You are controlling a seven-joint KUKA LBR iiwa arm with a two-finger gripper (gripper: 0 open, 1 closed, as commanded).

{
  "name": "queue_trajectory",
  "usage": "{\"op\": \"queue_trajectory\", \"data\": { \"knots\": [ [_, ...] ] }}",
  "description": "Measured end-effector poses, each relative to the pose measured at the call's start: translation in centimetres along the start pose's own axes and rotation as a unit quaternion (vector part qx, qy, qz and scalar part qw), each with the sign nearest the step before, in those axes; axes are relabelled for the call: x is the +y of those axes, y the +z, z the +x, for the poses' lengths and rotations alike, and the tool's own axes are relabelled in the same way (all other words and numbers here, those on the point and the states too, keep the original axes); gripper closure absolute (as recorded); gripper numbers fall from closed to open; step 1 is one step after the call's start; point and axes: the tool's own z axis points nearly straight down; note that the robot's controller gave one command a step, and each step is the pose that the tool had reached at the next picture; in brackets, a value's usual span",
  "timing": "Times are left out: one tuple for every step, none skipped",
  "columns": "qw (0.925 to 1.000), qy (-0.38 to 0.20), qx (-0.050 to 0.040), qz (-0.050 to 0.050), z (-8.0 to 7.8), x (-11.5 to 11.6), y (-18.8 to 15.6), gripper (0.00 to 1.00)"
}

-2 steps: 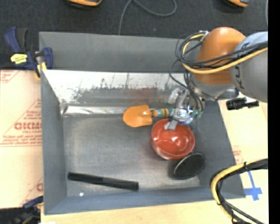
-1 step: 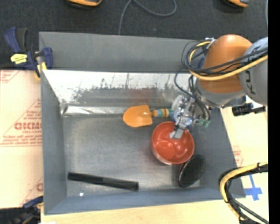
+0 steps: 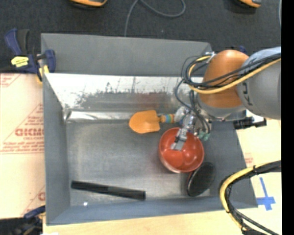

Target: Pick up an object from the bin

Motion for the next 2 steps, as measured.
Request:
{"op": "queue_trajectory", "data": {
  "knots": [
    [0.9988,0.049,-0.0052,-0.004,1.5,1.0,5.8,0.00],
    [0.9989,0.046,-0.0037,-0.002,0.0,0.7,5.7,1.00]
  ]
}}
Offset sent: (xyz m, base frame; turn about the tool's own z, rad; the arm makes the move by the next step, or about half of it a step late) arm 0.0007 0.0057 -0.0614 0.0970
